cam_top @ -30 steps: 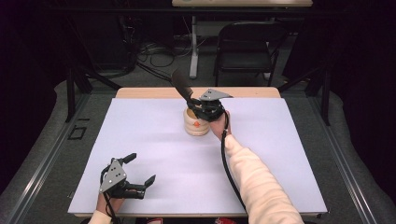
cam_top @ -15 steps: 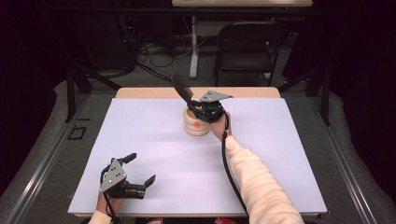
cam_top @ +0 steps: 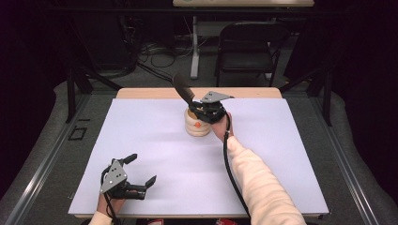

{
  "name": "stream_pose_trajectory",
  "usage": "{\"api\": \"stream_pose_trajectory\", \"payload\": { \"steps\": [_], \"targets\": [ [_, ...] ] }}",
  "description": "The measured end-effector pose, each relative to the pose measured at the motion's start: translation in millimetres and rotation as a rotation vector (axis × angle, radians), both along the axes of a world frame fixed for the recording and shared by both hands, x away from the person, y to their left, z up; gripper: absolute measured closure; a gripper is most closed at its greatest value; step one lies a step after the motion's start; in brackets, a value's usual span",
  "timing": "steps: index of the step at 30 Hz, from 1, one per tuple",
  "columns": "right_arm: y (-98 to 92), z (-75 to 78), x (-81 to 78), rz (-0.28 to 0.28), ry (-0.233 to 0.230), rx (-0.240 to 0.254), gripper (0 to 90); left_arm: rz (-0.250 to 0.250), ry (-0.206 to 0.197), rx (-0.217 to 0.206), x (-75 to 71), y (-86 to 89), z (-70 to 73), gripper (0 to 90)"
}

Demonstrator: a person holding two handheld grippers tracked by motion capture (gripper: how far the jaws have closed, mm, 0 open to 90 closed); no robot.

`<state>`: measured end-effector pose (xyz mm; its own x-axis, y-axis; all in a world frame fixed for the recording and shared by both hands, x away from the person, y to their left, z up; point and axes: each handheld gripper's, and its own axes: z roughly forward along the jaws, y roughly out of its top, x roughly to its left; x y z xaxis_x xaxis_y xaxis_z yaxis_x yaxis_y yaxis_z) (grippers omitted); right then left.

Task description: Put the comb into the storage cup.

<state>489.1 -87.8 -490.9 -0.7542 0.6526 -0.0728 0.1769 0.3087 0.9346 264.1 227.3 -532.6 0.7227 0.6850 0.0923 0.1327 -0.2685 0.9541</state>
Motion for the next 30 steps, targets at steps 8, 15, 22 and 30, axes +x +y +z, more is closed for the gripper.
{"api": "stream_pose_trajectory", "payload": {
  "steps": [8,15,22,30],
  "targets": [
    [0.2,-2.2,-0.2,0.000,0.007,-0.013,72.2,0.001,-0.001,0.002,-0.1,0.0,0.1,0.3],
    [-0.7,-3.9,0.5,-0.001,0.014,-0.017,72.1,0.001,-0.001,0.002,-0.1,-0.1,0.1,0.3],
    [-0.1,-5.4,0.1,0.003,0.019,-0.032,72.0,0.001,0.000,0.002,0.1,-0.3,0.0,0.3],
    [1.4,-7.9,0.1,0.004,0.031,-0.049,71.8,0.000,-0.001,0.002,-0.2,0.0,0.2,0.3]
  ]
}}
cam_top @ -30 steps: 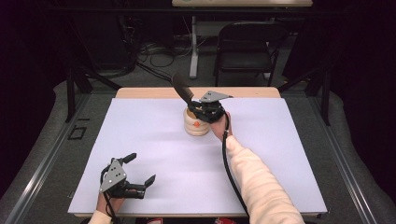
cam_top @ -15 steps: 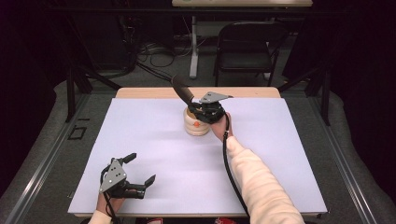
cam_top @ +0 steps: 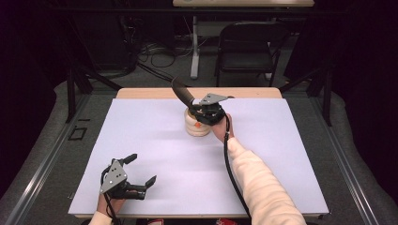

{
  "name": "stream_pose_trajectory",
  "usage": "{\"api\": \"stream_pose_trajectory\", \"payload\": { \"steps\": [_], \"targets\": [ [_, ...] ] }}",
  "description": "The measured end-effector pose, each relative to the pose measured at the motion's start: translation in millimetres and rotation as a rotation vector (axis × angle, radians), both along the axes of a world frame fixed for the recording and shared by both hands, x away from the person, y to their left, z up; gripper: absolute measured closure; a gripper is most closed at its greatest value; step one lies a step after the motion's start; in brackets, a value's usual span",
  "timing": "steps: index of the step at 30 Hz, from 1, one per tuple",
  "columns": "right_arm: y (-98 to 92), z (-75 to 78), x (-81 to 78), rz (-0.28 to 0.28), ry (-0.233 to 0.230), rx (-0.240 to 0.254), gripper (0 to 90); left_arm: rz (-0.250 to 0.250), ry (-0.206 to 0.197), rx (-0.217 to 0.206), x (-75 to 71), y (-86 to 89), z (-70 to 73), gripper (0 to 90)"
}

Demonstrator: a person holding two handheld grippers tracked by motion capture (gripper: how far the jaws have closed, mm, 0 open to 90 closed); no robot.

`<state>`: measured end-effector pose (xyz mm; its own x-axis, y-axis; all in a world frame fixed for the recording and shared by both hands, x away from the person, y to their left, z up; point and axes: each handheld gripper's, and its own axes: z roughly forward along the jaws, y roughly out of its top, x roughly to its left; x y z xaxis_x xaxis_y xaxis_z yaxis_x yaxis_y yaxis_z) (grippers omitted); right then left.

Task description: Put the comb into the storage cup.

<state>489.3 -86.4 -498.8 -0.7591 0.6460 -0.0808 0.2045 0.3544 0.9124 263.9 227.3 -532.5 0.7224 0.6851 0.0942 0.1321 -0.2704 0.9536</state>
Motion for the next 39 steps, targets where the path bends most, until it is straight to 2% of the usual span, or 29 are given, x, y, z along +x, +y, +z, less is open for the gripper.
{"api": "stream_pose_trajectory", "payload": {
  "steps": [11,14,18,25,32,39],
  "targets": [
    [-0.3,2.8,-1.8,0.003,-0.005,-0.032,70.6,0.000,-0.003,0.002,-0.1,0.1,0.2,0.3],
    [-2.0,5.2,-3.3,-0.005,0.015,-0.034,61.1,0.001,-0.001,0.002,0.0,-0.1,0.1,0.3],
    [-5.9,9.7,-7.5,-0.013,0.046,-0.044,43.1,-0.001,-0.001,0.005,-0.2,-0.4,0.2,0.3],
    [-11.9,15.7,-15.9,0.018,0.086,-0.064,26.2,-0.001,0.000,0.006,-0.2,-1.0,0.0,0.3],
    [-13.8,21.1,-23.1,0.044,0.114,-0.085,15.9,-0.001,0.001,0.007,-0.1,-1.2,-0.2,0.3],
    [-17.1,23.9,-28.2,0.068,0.136,-0.089,10.4,0.000,-0.001,0.007,-0.3,-1.2,0.0,0.3]
  ]
}}
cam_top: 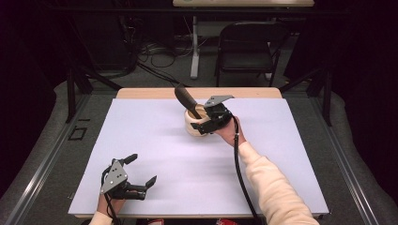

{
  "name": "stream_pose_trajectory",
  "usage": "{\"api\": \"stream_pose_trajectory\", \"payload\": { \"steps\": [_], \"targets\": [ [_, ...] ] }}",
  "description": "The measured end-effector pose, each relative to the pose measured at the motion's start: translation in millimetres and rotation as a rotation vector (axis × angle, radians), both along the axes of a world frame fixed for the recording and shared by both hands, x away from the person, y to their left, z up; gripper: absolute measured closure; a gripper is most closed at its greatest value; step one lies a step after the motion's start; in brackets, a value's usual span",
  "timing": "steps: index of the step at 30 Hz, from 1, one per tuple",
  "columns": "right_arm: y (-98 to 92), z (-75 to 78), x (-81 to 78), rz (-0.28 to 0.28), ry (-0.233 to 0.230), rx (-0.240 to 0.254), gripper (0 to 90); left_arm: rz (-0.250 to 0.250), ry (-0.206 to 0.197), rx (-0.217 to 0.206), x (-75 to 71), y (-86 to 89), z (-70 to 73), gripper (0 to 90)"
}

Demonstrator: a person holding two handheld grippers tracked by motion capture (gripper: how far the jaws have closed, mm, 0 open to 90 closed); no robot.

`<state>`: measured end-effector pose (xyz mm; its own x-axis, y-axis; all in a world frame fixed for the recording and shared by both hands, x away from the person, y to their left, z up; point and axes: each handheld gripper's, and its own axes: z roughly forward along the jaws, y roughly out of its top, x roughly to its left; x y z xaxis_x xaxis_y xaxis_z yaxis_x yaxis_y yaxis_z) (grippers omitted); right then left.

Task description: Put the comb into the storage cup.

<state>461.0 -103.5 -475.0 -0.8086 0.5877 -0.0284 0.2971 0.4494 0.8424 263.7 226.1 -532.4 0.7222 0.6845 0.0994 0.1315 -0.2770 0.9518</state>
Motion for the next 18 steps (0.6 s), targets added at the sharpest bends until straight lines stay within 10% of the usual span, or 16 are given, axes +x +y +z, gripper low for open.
{"api": "stream_pose_trajectory", "payload": {
  "steps": [18],
  "targets": [
    [-12.3,5.6,-17.3,0.039,0.038,-0.029,2.3,0.003,0.002,0.000,0.0,-0.5,-0.2,0.3]
  ]
}}
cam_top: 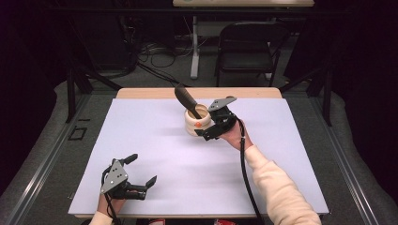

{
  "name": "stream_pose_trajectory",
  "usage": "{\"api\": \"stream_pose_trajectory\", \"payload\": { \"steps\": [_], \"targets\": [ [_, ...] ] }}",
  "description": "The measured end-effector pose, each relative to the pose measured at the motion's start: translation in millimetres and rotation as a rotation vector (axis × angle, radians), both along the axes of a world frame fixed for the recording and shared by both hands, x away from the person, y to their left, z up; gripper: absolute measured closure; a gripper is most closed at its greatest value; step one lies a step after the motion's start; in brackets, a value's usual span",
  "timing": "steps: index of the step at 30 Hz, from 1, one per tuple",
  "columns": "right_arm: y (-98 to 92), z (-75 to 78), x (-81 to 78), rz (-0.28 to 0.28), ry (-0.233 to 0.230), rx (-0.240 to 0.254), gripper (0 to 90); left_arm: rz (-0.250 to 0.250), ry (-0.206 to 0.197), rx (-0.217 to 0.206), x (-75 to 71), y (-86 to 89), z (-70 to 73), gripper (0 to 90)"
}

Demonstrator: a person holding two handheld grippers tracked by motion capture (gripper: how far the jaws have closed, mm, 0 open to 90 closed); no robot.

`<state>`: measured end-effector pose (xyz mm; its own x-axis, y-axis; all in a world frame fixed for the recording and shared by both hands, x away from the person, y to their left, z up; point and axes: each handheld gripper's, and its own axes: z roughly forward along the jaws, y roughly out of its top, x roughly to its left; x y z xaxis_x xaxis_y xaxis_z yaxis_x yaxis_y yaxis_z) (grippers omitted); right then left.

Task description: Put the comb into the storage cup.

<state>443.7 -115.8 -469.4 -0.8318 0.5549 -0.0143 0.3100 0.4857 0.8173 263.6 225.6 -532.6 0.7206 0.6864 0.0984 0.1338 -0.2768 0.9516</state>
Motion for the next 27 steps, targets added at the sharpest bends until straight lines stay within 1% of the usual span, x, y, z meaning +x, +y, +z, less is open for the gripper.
{"api": "stream_pose_trajectory", "payload": {
  "steps": [6,9,11,14,17,20,24,27],
  "targets": [
    [-2.7,1.3,-5.9,0.012,0.013,-0.006,1.4,0.009,0.000,-0.002,-0.2,0.5,0.0,0.3],
    [-4.4,-0.2,-9.6,0.024,0.015,-0.013,0.8,0.016,0.001,-0.003,-0.2,0.1,0.0,0.3],
    [-6.6,-1.8,-12.1,0.026,0.022,-0.010,0.3,0.013,0.002,0.001,-0.2,-0.7,-0.1,0.3],
    [-10.9,-3.7,-15.1,0.023,0.026,-0.013,0.0,0.009,0.003,0.003,-0.6,-1.0,-0.3,0.3],
    [-16.4,-5.3,-18.3,0.013,0.030,-0.003,0.0,0.008,0.000,-0.001,-0.1,-0.2,-0.5,0.3],
    [-19.9,-6.9,-21.8,0.014,0.034,-0.017,0.0,0.004,-0.005,0.002,-0.8,-0.1,0.2,0.3],
    [-23.6,-6.3,-26.3,0.022,0.034,-0.014,0.0,0.012,-0.003,0.000,-0.8,1.7,0.3,0.3],
    [-26.2,-6.5,-30.1,0.023,0.035,-0.009,0.0,0.008,-0.004,0.002,-1.2,1.1,0.2,0.3]
  ]
}}
